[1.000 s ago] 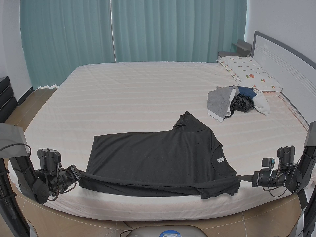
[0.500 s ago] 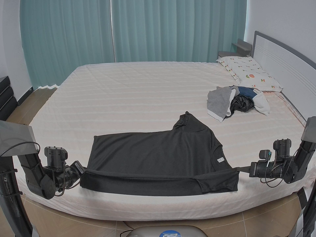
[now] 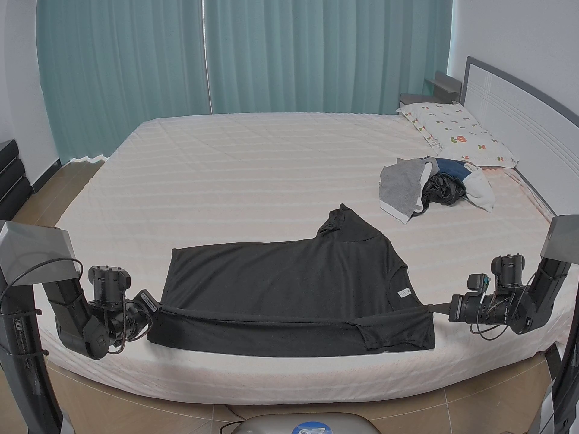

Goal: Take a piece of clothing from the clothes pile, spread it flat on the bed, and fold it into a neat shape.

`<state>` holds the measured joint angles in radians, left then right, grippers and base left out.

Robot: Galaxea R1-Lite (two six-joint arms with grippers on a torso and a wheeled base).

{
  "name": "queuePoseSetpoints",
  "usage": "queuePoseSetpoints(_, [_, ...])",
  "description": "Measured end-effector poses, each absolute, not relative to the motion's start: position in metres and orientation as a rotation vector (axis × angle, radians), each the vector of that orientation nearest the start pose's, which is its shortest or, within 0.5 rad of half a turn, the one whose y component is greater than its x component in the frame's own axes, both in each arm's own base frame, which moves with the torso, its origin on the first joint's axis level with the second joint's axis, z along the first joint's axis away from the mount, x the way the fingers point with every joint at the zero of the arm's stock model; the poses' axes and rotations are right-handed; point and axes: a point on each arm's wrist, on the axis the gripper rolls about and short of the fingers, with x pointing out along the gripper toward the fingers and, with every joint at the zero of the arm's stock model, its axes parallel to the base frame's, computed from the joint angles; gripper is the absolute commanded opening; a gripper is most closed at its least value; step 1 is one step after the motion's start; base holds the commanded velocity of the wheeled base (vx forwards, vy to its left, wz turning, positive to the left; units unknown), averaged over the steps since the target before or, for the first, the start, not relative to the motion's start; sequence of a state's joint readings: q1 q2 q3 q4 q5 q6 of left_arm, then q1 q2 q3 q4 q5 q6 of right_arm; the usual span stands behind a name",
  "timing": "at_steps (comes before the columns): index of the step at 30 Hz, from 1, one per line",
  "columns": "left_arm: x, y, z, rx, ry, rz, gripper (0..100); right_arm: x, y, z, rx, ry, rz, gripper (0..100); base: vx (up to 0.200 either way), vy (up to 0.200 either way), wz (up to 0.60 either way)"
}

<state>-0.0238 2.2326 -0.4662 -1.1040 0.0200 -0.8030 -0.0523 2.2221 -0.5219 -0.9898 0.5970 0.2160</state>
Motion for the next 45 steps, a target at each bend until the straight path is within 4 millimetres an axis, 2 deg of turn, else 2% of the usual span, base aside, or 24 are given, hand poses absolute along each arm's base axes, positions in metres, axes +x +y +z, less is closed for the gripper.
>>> queuePoseSetpoints(13, [0.323, -0.007, -0.027, -0.775, 0.624, 0.268, 0, 0.325, -0.003, -0.025, 0.503, 0.762, 0.430, 0, 0.000, 0.000, 0.00])
queuePoseSetpoints(18, [0.330, -0.008, -0.036, -0.782, 0.628, 0.276, 0, 0.333, -0.003, -0.031, 0.494, 0.718, 0.440, 0, 0.000, 0.000, 0.00])
queuePoseSetpoints(30, [0.334, -0.015, -0.051, -0.750, 0.632, 0.321, 0, 0.335, 0.005, -0.047, 0.518, 0.763, 0.442, 0, 0.000, 0.000, 0.00])
queuePoseSetpoints(31, [0.334, -0.015, -0.052, -0.750, 0.633, 0.321, 100, 0.335, 0.006, -0.048, 0.519, 0.765, 0.443, 100, 0.000, 0.000, 0.00])
queuePoseSetpoints(39, [0.335, -0.016, -0.053, -0.769, 0.631, 0.329, 100, 0.334, 0.010, -0.051, 0.532, 0.782, 0.446, 100, 0.000, 0.000, 0.00])
queuePoseSetpoints(45, [0.340, -0.015, -0.047, -0.886, 0.585, 0.360, 100, 0.332, 0.008, -0.049, 0.563, 0.774, 0.432, 100, 0.000, 0.000, 0.00])
